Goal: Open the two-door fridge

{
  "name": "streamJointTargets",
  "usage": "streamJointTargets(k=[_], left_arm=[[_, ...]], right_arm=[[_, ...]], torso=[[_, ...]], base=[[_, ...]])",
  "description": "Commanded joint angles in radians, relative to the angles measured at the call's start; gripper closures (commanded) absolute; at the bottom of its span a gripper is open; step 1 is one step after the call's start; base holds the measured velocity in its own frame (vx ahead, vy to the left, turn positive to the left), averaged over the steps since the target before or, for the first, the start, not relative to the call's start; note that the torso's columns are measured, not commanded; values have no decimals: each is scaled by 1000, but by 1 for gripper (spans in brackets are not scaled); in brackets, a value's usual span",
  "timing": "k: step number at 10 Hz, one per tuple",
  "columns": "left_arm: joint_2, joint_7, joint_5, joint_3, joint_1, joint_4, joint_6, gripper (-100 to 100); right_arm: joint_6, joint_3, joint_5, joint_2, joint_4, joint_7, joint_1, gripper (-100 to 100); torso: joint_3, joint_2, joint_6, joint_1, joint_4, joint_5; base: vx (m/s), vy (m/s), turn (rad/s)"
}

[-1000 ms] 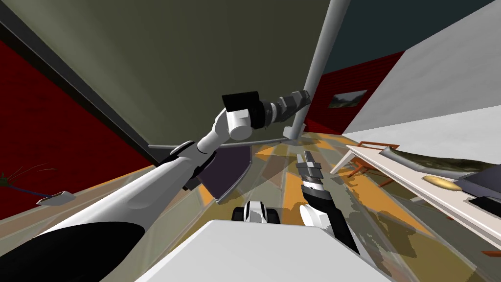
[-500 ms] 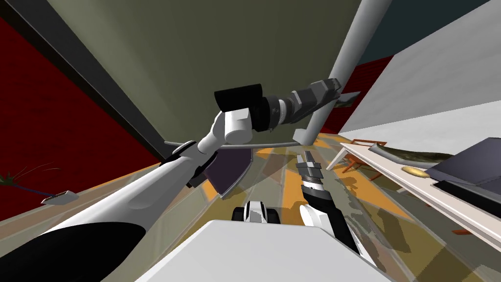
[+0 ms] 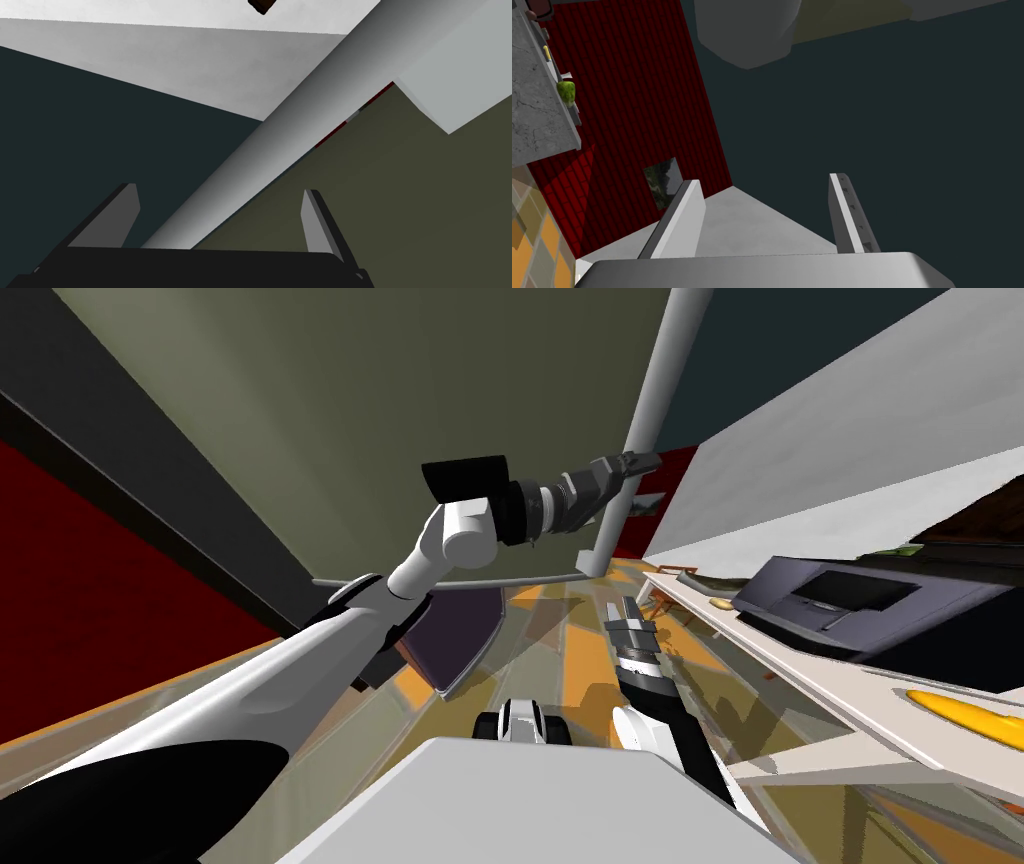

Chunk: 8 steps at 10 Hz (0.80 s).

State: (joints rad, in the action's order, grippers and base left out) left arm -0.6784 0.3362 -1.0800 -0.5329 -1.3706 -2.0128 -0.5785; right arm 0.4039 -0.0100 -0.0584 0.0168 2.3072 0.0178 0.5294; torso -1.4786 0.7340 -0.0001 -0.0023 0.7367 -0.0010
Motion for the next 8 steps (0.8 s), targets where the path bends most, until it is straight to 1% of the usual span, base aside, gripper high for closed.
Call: streamJointTargets(k=[1,2,3,4,5,6,7,8], left_arm=[[-72,60,-56,19,38,31,14,-100],[-93,60,-56,19,38,31,14,-100],[-129,102,-102,38,57,66,18,-100],[-153,102,-102,38,57,66,18,-100],[-159,102,-102,38,57,66,18,-100],[-197,142,-138,57,76,100,21,-100],[-221,144,-148,57,76,100,21,-100],[-250,186,-186,76,95,135,25,-100]], right_arm=[[0,0,0,0,0,0,0,0],[0,0,0,0,0,0,0,0],[0,0,0,0,0,0,0,0],[0,0,0,0,0,0,0,0],[0,0,0,0,0,0,0,0],[0,0,0,0,0,0,0,0],[0,0,0,0,0,0,0,0],[0,0,0,0,0,0,0,0]], torso=[[2,4,0,2,1,1],[3,4,-1,4,2,2],[2,2,-2,5,1,2],[2,3,0,4,1,2],[2,4,-1,3,1,1],[2,2,-1,3,1,1],[2,3,1,2,0,1],[2,4,0,2,1,1]], base=[[-76,4,-274],[-34,0,-27],[-74,-6,-377],[-87,4,-290],[-48,4,-33],[-78,-8,-324],[-91,-2,-372],[-122,-16,-393]])
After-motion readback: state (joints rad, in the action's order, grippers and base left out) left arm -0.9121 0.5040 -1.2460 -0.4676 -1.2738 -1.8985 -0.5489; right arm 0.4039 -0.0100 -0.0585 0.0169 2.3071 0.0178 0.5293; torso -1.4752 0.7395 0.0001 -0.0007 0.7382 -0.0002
